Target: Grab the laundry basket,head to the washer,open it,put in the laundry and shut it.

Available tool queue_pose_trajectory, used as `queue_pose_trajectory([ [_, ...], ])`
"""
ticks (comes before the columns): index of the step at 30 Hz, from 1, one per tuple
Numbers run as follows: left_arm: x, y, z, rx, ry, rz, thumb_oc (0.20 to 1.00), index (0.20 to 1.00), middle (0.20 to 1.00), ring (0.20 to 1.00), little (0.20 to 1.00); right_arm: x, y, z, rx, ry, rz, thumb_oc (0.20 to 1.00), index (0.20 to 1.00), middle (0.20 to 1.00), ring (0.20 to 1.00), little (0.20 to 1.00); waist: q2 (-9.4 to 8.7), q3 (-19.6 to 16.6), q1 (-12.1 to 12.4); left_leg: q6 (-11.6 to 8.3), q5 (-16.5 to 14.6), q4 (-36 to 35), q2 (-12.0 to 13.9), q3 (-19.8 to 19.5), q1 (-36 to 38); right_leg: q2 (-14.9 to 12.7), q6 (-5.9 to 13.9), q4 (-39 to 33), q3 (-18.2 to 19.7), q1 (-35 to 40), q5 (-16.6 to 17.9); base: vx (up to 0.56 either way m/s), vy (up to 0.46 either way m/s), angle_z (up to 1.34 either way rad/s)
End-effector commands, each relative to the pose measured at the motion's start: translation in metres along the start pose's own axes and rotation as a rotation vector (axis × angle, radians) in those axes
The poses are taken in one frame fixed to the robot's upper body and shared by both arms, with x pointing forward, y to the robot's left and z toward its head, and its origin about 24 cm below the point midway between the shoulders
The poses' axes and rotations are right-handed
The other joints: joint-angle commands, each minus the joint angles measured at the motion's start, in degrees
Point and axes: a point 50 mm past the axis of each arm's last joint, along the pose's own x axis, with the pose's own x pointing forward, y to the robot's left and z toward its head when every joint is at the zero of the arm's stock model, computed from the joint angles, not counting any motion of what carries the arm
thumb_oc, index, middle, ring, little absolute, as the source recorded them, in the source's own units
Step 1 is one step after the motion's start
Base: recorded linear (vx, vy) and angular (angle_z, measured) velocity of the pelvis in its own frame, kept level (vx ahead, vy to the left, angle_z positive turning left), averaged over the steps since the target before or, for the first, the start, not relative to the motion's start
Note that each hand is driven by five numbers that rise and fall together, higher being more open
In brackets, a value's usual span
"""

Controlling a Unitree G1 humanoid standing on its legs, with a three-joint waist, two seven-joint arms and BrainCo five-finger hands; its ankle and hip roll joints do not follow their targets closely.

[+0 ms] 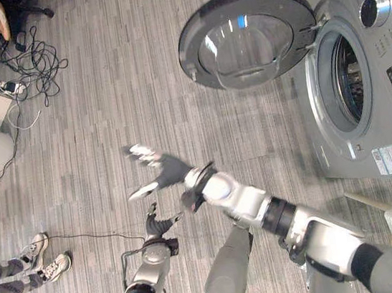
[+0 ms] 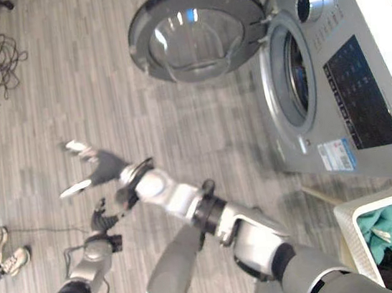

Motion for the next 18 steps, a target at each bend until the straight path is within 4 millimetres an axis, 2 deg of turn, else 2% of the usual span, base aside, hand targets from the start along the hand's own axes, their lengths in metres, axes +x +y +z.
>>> queue_pose_trajectory([
  [1,0.012,0.019,0.023,0.026,-0.067,0.061,1.0,1.0,1.0,1.0,1.0,0.009,-0.035,0.038,0.012,-0.134,-0.13,1.0,1.0,1.0,1.0,1.0,-6.34,1.0,-1.9,2.87,-5.8,1.0,-6.0,5.9,3.7,-2.0,9.51,-17.5,6.2,6.5,11.0,-0.01,-0.003,-0.33],
  [4,0.012,0.018,0.024,0.042,-0.071,0.057,1.0,1.0,1.0,1.0,1.0,0.004,-0.043,0.038,-0.002,-0.138,-0.144,1.0,1.0,1.0,1.0,1.0,-6.59,1.2,-2.5,2.86,-5.8,0.7,-5.8,6.6,4.0,-1.9,9.71,-18.0,6.8,6.5,11.4,-0.02,0.051,-0.29],
  [5,0.012,0.014,0.029,0.058,-0.091,0.044,1.0,1.0,1.0,1.0,1.0,-0.011,-0.051,0.032,-0.101,-0.134,-0.143,1.0,1.0,1.0,1.0,1.0,-7.2,1.6,-4.6,2.95,-5.9,-0.1,-5.3,8.6,4.4,-1.5,10.03,-19.1,8.7,6.3,12.3,-0.03,0.102,-0.38],
  [7,0.013,0.011,0.04,0.06,-0.13,0.039,1.0,1.0,1.0,1.0,1.0,-0.023,-0.057,0.026,-0.202,-0.128,-0.152,1.0,1.0,1.0,1.0,1.0,-7.61,1.9,-6.5,3.12,-6.0,-0.4,-5.1,10.0,4.6,-1.1,10.13,-19.6,10.1,5.7,12.9,-0.03,0.115,-0.68],
  [10,0.018,0.011,0.068,0.092,-0.223,0.061,1.0,1.0,1.0,1.0,1.0,-0.045,-0.062,0.011,-0.296,-0.095,-0.165,1.0,1.0,1.0,1.0,1.0,-8.4,2.5,-9.8,3.39,-6.2,-0.7,-4.6,11.9,4.5,-0.8,10.43,-20.1,11.9,4.9,13.6,-0.02,0.087,-0.64],
  [12,0.021,0.015,0.095,0.107,-0.304,0.097,1.0,1.0,1.0,1.0,1.0,-0.063,-0.068,0.0,-0.347,-0.073,-0.202,1.0,1.0,1.0,1.0,1.0,-8.75,3.0,-12.1,3.54,-6.2,-1.0,-4.5,13.1,4.5,-0.5,10.61,-20.1,12.8,4.1,13.9,-0.03,0.093,-0.39],
  [14,0.026,0.029,0.125,0.151,-0.381,0.162,1.0,1.0,1.0,1.0,1.0,-0.084,-0.075,-0.017,-0.355,-0.019,-0.236,1.0,1.0,1.0,1.0,1.0,-9.35,3.6,-14.6,3.76,-6.3,-1.0,-4.3,14.1,4.1,-0.2,10.85,-19.9,14.0,3.0,14.2,-0.04,0.095,-0.31],
  [18,0.036,0.082,0.169,0.252,-0.416,0.358,1.0,1.0,1.0,1.0,1.0,-0.118,-0.084,-0.048,-0.375,0.109,-0.272,1.0,1.0,1.0,1.0,1.0,-10.88,4.3,-18.8,4.28,-6.1,-1.4,-3.8,16.2,3.1,0.6,11.34,-20.2,15.9,1.0,15.4,-0.04,0.072,-0.46],
])
